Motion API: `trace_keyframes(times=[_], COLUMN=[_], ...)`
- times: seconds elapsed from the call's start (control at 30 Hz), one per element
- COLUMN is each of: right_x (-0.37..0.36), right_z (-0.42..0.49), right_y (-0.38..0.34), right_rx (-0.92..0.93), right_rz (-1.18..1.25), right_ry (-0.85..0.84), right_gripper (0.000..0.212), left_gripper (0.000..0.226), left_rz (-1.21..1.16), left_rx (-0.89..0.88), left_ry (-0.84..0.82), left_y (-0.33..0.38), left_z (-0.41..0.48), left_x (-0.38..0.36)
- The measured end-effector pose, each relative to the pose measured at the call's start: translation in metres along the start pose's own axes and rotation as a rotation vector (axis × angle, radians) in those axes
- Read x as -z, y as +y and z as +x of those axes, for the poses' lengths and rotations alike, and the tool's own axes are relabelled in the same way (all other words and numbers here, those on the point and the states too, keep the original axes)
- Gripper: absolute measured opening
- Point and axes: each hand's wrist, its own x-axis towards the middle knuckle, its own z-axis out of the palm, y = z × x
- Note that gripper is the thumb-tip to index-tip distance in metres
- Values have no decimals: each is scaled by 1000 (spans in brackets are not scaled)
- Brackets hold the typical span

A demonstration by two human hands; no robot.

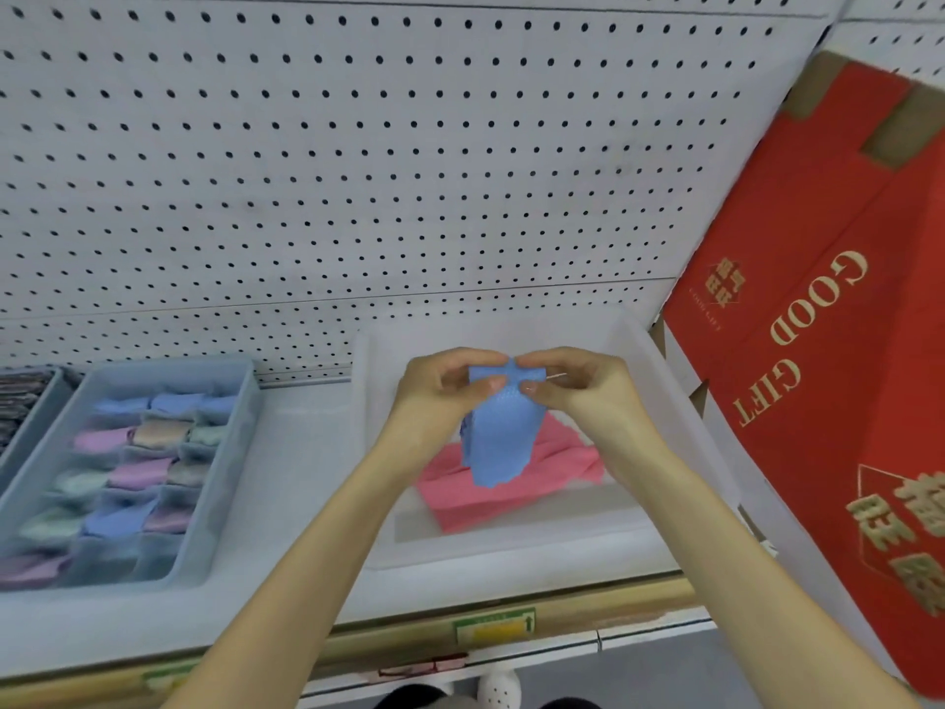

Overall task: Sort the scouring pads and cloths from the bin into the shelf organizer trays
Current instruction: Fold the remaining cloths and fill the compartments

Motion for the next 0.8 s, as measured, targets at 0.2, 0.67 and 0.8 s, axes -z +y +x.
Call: trace_keyframes(times=[0.2,0.67,0.8], right_x=[2,1,-5], right_z=[7,6,5], right_y=[-11,-28,-31], right_rx=[143,54,-26], right_rz=[-221,-10,210], right_ry=[48,-178,-185], right_gripper=[35,11,10], left_gripper=[42,7,35], left_rz=[389,231,-5], left_rx=[-152,-40,88], left_ry=[64,-92,-202], left_y=[11,23,16], left_z=[4,3,-5], left_x=[-2,16,16])
